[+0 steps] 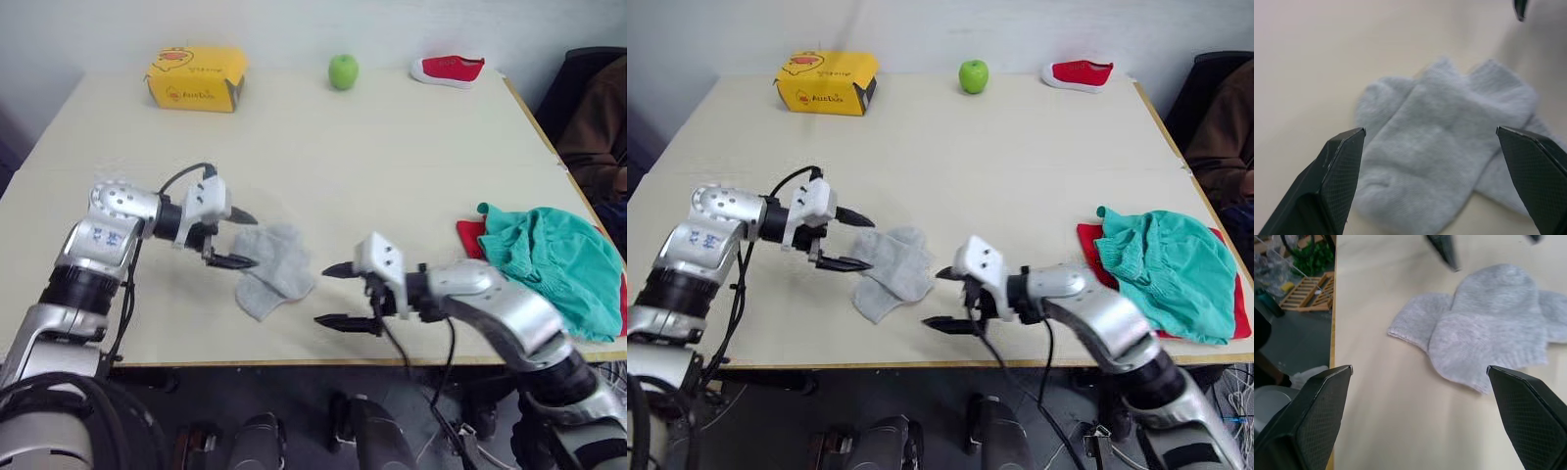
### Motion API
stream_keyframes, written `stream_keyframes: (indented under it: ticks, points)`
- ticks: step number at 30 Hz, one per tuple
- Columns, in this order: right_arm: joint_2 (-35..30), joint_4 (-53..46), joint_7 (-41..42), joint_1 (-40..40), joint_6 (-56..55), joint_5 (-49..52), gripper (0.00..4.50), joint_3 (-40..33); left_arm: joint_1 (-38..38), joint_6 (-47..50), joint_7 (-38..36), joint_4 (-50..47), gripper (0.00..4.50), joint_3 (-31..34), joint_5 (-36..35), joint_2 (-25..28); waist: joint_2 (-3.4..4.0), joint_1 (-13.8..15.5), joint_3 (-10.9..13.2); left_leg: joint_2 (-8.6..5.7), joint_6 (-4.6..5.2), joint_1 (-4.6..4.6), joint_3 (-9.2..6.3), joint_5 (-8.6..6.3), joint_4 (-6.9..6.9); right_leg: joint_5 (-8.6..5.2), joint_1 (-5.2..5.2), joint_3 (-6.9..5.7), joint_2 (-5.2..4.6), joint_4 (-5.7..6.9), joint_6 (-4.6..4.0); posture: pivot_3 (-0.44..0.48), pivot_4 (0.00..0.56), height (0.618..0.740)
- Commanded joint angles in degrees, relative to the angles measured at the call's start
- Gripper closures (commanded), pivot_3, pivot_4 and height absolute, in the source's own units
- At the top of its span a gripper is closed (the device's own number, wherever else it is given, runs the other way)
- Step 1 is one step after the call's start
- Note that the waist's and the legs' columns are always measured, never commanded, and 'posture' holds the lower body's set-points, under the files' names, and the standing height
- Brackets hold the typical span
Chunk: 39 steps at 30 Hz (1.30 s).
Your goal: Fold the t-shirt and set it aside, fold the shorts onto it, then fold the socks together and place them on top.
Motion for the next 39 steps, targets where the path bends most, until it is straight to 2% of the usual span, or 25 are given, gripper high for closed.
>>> stream_keyframes:
  ticks: [1,6,13,14,19,26,27,28,34,36,39]
  points:
    - [4.47,3.45,-3.14,-1.47,-5.47,-6.05,0.00,1.62,-5.97,-3.75,0.53,11.75,0.02,0.68,3.65,-3.42,-0.07,0.01,-0.04,0.00,0.01,0.00,-0.02,0.00,0.03,0.01,0.02,-0.04,-0.01,0.00,0.01,0.000,0.150,0.740]
    - [8.12,9.16,-3.08,-1.84,-15.37,-15.34,0.00,6.77,-11.60,-8.11,2.98,23.41,0.02,0.69,7.92,-9.71,-0.07,-0.02,-0.04,0.02,0.08,-0.34,-0.25,-0.02,0.35,0.03,-0.02,-0.30,-0.05,-0.02,0.05,0.000,0.150,0.740]
    - [12.07,19.50,-3.99,-2.59,-27.01,-26.56,0.00,11.67,-15.31,-11.47,8.82,32.81,0.02,0.93,13.21,-14.93,-0.09,-0.68,-0.05,0.01,0.11,-0.38,-0.33,-0.04,0.50,0.06,0.00,-0.33,-0.08,0.03,0.10,0.000,0.150,0.740]
    - [12.44,20.91,-4.19,-2.66,-28.26,-27.77,0.40,11.99,-15.58,-11.22,9.24,33.61,0.41,1.18,13.51,-15.42,-0.10,-0.85,-0.06,0.01,0.11,-0.37,-0.33,-0.04,0.50,0.06,0.00,-0.32,-0.09,0.05,0.10,0.000,0.150,0.740]
    - [13.52,25.40,-5.88,-3.27,-32.28,-32.87,1.93,11.91,-15.25,-11.12,9.42,36.06,1.85,-0.24,17.36,-16.35,-0.10,-1.28,-0.06,0.02,0.10,-0.27,-0.30,-0.03,0.51,0.06,0.02,-0.28,-0.08,0.21,0.09,0.000,0.150,0.740]
    - [14.10,25.16,-4.61,-3.51,-31.68,-32.57,4.41,9.51,-13.91,-10.49,8.77,36.73,4.21,-0.43,19.61,-16.43,-0.14,-1.13,-0.09,0.02,0.08,-0.25,-0.31,-0.03,0.76,0.06,0.07,-0.25,-0.14,0.43,0.09,0.000,0.150,0.740]
    - [14.01,24.92,-4.14,-3.60,-31.46,-32.25,4.50,8.95,-13.78,-10.15,8.43,36.69,4.45,-0.40,19.65,-16.29,-0.15,-1.12,-0.10,0.02,0.08,-0.24,-0.32,-0.03,0.77,0.06,0.07,-0.25,-0.14,0.44,0.09,0.000,0.150,0.740]
    - [13.78,24.59,-3.39,-3.75,-31.30,-31.72,4.50,8.26,-13.63,-9.52,7.71,36.47,4.48,-0.31,19.55,-15.95,-0.15,-1.12,-0.10,0.02,0.08,-0.24,-0.32,-0.03,0.76,0.06,0.07,-0.25,-0.15,0.44,0.09,0.000,0.150,0.740]
    - [10.18,21.85,6.22,-5.22,-32.94,-25.71,4.50,4.19,-11.73,-1.43,1.50,30.29,4.48,1.27,17.34,-12.44,-0.15,-1.31,-0.10,0.02,0.08,-0.26,-0.31,-0.03,0.74,0.06,0.05,-0.25,-0.12,0.43,0.09,0.000,0.150,0.740]
    - [7.87,21.48,11.40,-5.95,-35.56,-22.92,4.50,2.99,-9.01,5.85,-1.30,22.58,4.48,2.02,15.79,-10.62,-0.14,-1.59,-0.10,0.04,0.07,-0.26,-0.31,-0.04,0.73,0.06,0.04,-0.26,-0.09,0.41,0.09,0.000,0.150,0.740]
    - [4.45,23.19,18.88,-7.31,-40.30,-19.49,4.50,1.47,-0.25,22.55,-4.03,0.35,4.48,3.88,11.50,-6.83,-0.14,-2.21,-0.09,0.06,0.06,-0.27,-0.36,-0.04,0.71,0.06,0.03,-0.26,-0.08,0.38,0.08,0.000,0.150,0.740]
